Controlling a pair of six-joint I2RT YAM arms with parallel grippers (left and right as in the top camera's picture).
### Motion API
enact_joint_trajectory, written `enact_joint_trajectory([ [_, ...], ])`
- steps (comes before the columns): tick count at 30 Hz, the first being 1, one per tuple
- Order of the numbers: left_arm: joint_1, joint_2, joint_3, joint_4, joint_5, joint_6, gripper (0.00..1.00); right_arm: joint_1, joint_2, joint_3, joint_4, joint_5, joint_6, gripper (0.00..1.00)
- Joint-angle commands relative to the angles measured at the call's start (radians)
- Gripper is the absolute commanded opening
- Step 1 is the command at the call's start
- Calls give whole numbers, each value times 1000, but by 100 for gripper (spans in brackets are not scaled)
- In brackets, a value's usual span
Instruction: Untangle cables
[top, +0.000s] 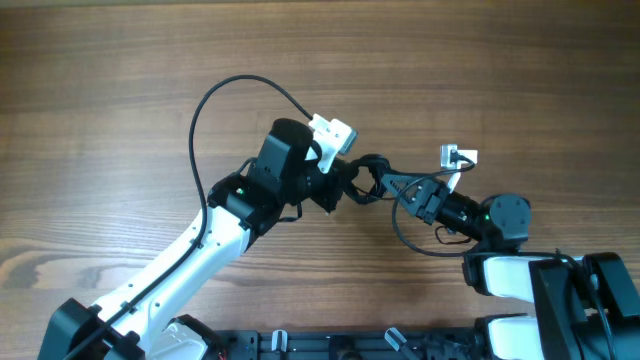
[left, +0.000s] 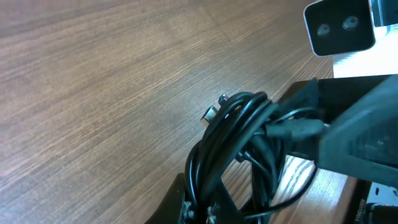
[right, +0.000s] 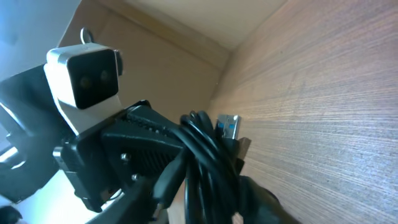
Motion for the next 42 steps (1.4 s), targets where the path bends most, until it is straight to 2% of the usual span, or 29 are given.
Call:
enact_joint_trajectory([
  [1,-3,-11,12,32,28,38,4,16,11,1,12,1,1,29],
  [3,-3,-11,12,52,28,-2,4,16,11,1,7,26,2,15],
  [5,-3,-11,12,71,27,-69,4,16,11,1,-26,52,2,9],
  [6,-3,-11,12,76,27,-109,4,16,11,1,-44,67,3,9],
  [7,-3,-11,12,75,27,-139,4,16,11,1,-71,87,10,34],
  [8,-3,-11,12,75,23,-170,4,16,11,1,-100,107,39,79],
  [9,-3,-11,12,75,3,-209,4,16,11,1,-117,117,68,84],
  [10,-3,-11,12,75,-31,-257,4,16,11,1,-117,117,82,100],
  [15,-3,-11,12,72,-197,-478,4,16,11,1,-116,135,136,99],
  [17,-3,-11,12,71,-199,-574,4,16,11,1,-116,131,132,93],
  [19,-11,-11,12,71,-199,-632,4,16,11,1,-116,131,131,81],
  [23,-56,-11,12,72,-199,-673,4,16,11,1,-116,131,134,76],
  [28,-116,-11,12,77,-204,-673,4,16,11,1,-115,131,159,51],
  [29,-116,-11,12,79,-207,-673,4,16,11,1,-114,131,159,42],
  [30,-116,-11,12,79,-219,-673,4,16,11,1,-114,131,159,28],
  [32,-116,-11,12,73,-276,-671,16,16,11,1,-114,131,154,13],
  [34,-106,-11,12,67,-303,-667,39,15,11,1,-114,131,107,4],
  [35,-86,-14,12,62,-303,-665,47,10,11,1,-114,127,74,4],
  [36,-73,-16,12,56,-303,-665,48,5,11,1,-114,118,63,4],
  [39,-30,-21,12,53,-219,-656,42,-22,11,1,-111,76,6,4],
  [42,12,-20,12,40,-56,-520,37,-60,11,1,-110,17,-29,4],
])
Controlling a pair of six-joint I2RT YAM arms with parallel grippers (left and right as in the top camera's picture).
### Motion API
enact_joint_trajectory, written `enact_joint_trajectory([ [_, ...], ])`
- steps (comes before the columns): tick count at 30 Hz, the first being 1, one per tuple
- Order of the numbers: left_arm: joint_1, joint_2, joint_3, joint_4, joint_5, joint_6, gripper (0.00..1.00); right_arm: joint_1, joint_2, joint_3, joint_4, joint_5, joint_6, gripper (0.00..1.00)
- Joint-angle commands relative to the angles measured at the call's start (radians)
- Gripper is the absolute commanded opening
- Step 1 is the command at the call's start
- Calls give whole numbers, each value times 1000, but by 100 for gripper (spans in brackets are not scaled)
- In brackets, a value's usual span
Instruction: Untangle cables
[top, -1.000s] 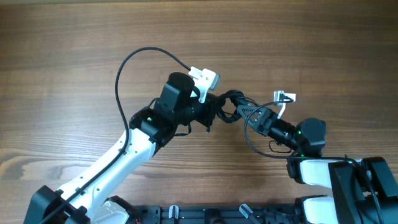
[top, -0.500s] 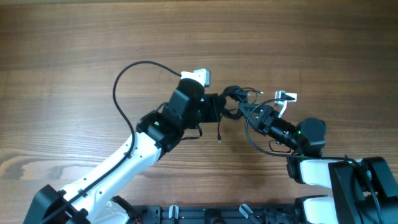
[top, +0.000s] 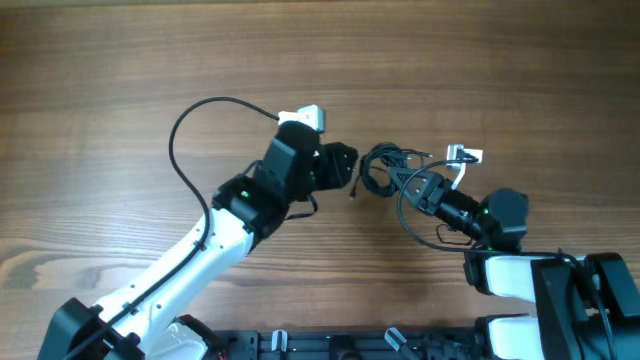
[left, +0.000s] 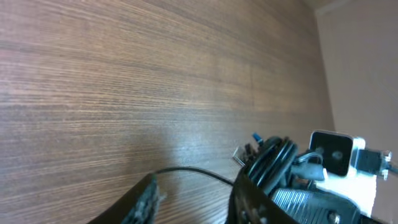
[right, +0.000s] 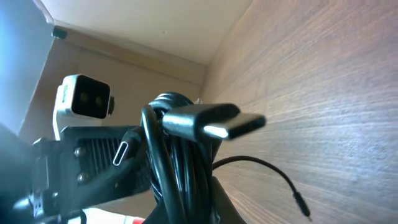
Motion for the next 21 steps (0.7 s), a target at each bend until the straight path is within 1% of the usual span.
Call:
enact_joint_trajectory([
  [1,44,-20,12,-18,195,128,34,-37,10,1,19,-80,-65,4],
  [3,45,-20,12,-24,221,128,29,-39,10,1,67,-119,-92,4],
  [4,44,-20,12,-20,243,128,28,-39,10,1,87,-135,-95,4],
  [6,44,-20,12,-20,280,135,29,-39,10,1,103,-151,-100,4],
  [9,44,-20,12,-16,409,241,30,-39,10,1,101,-168,-143,4],
  [11,44,-20,12,-16,461,285,30,-39,10,1,98,-170,-142,4],
  [15,44,-20,12,-16,477,289,30,-39,10,1,98,-170,-143,4],
  [17,44,-20,12,-9,509,290,32,-39,10,1,96,-170,-143,4],
  [19,53,-20,12,-3,510,290,36,-39,10,1,93,-172,-154,4],
  [21,80,-20,12,18,510,289,37,-39,10,1,89,-174,-158,4],
])
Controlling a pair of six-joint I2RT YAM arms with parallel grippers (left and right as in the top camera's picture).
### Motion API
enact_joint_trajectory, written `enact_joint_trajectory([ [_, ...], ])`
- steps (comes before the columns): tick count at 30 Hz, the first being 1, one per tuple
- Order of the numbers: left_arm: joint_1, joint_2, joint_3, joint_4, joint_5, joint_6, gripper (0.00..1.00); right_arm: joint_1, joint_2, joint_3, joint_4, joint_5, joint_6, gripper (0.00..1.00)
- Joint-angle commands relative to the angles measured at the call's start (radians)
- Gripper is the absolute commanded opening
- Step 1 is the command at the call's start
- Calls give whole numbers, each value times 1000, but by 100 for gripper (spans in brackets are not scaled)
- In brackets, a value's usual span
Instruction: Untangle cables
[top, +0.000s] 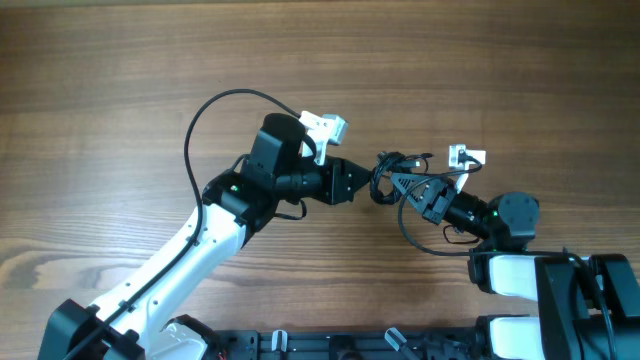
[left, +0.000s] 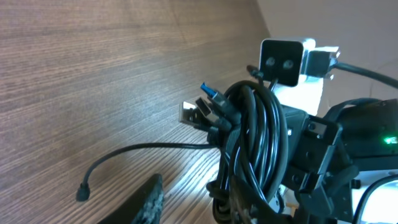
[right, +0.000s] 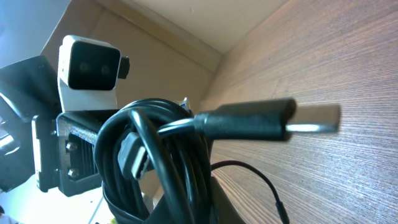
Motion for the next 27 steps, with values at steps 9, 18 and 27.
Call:
enact_joint_trajectory([
  [9,102,-19,12,64,229,20,37,5,7,1,2,-24,-36,4],
  [18,-8,22,12,11,51,49,34,5,7,1,2,-31,-35,4],
  [27,6,37,12,40,72,45,35,5,7,1,2,-32,-35,4],
])
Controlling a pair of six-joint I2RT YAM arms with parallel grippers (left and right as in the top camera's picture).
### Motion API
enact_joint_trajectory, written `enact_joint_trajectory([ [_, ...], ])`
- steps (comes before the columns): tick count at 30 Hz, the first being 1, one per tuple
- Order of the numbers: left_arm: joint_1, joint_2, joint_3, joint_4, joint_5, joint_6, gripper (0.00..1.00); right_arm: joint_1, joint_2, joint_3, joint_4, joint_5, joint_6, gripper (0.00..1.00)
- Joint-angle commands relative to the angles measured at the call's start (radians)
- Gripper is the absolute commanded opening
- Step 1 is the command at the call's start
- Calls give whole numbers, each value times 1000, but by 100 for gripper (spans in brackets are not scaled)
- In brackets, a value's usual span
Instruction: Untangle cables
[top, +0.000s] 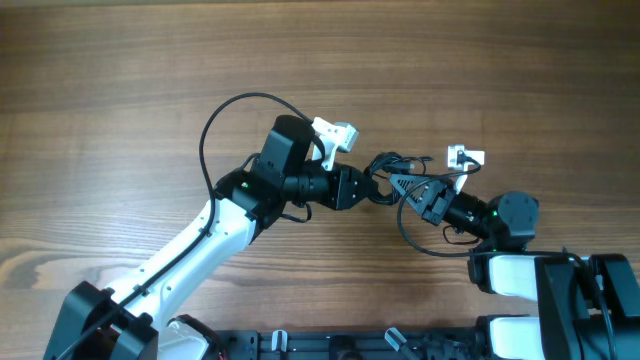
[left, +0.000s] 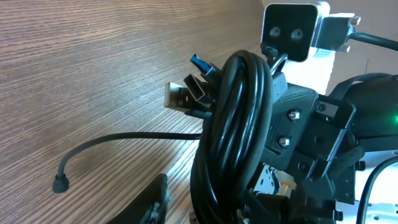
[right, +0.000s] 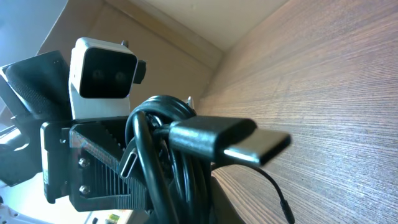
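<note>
A coiled bundle of black cables (top: 385, 172) hangs just above the wooden table at its middle. My right gripper (top: 402, 187) is shut on it from the right. In the right wrist view the bundle (right: 165, 162) fills the jaws and a USB-C plug (right: 230, 135) sticks out of it. My left gripper (top: 362, 187) is at the bundle's left side, open. In the left wrist view the bundle (left: 233, 124) stands against its right finger, with a gap to the left finger (left: 152, 200). Metal plugs (left: 183, 96) jut from the coil.
A thin black cable (left: 124, 140) trails from the bundle over the table and ends in a small plug (left: 60, 183). From overhead it shows as a loop (top: 415, 240) below the right gripper. The left arm's own black lead (top: 225, 125) arcs behind it.
My left gripper has shifted a little to the right, closer in on the bundle, which now looms larger between its fingers. The right gripper holds the bundle in the same place.
First both grippers were together at the bundle. Then my left gripper stood open and apart to the left, while the right held the bundle. After that the left was back near the bundle, and now it is right against it.
</note>
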Motion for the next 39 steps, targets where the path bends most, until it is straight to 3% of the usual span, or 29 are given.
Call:
enact_joint_trajectory([
  [1,36,-39,12,32,9,19,35,4,7,1,6,-20,-18,4],
  [7,96,-117,12,13,8,19,37,4,7,1,6,-24,-17,4],
  [20,43,-60,12,-23,12,8,38,4,7,1,33,-42,-18,4],
  [28,49,-53,12,-21,-6,8,38,4,7,1,32,-47,-22,4],
  [33,124,-55,12,49,-1,-42,37,4,7,1,33,-54,-27,4],
  [39,87,-53,12,21,8,-33,38,4,7,1,33,-54,-27,4],
])
